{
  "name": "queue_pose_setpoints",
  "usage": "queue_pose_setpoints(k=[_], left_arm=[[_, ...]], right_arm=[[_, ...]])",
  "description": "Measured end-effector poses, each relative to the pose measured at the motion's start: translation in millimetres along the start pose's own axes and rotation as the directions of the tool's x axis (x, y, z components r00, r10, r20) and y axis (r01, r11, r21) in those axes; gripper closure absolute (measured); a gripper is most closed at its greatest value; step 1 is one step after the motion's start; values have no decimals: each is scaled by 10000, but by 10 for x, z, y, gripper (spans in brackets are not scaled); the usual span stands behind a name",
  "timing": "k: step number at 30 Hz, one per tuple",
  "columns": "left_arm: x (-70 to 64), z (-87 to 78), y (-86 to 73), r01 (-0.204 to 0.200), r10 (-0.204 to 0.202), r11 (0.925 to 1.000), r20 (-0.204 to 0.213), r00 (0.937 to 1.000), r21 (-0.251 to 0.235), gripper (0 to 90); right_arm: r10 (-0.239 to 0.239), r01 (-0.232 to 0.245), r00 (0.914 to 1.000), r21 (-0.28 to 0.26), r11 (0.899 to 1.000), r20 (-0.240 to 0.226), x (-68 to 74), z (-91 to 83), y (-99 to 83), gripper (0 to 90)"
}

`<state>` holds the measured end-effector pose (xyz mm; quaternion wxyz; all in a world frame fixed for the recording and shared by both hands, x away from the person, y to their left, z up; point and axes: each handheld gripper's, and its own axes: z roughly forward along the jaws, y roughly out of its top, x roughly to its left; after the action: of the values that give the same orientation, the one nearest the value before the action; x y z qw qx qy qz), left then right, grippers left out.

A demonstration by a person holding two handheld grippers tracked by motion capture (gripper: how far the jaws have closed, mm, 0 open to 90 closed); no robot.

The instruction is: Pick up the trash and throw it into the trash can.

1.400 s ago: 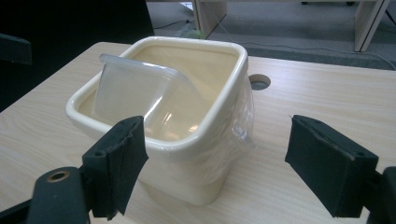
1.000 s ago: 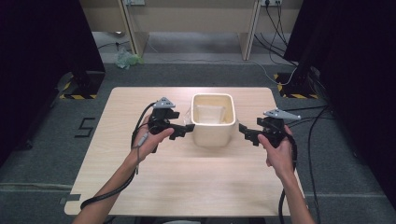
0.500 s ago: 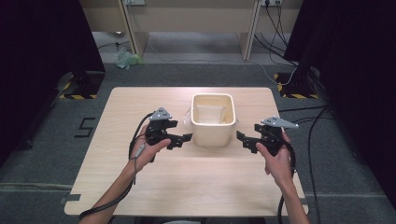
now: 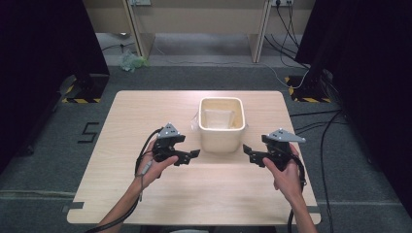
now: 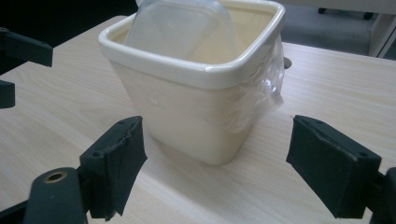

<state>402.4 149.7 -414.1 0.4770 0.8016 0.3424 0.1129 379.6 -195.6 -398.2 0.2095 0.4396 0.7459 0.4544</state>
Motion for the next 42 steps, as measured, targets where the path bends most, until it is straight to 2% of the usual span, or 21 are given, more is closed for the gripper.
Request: queue_pose_setpoints(k=[7, 20, 23, 30, 38, 42], left_arm=[[17, 28, -125, -14, 14, 10000, -10, 10000, 58, 170], [16, 93, -358, 52, -51, 9998, -58, 10000, 188, 167], [3, 147, -457, -69, 75, 9990, -126, 9999, 439, 165], [-22, 217, -566, -177, 186, 9973, -112, 9998, 713, 162], [-33, 278, -750, -313, 327, 9937, -116, 9994, 1075, 160], [-2, 287, -883, -237, 262, 9914, -175, 9995, 1289, 160]], right_arm=[[-199, 197, 9997, 121, 9997, 155, 13, 36, -106, 188], [-211, 215, 9997, 426, 9989, -92, 37, 107, -345, 186], [-106, 116, 9998, 539, 9985, -187, 38, 138, -447, 186], [57, -41, 9997, 632, 9980, -243, 42, 184, -580, 185], [104, -83, 9997, 855, 9963, -235, 68, 252, -740, 185], [-78, 99, 9998, 1172, 9931, -180, 101, 281, -875, 185]])
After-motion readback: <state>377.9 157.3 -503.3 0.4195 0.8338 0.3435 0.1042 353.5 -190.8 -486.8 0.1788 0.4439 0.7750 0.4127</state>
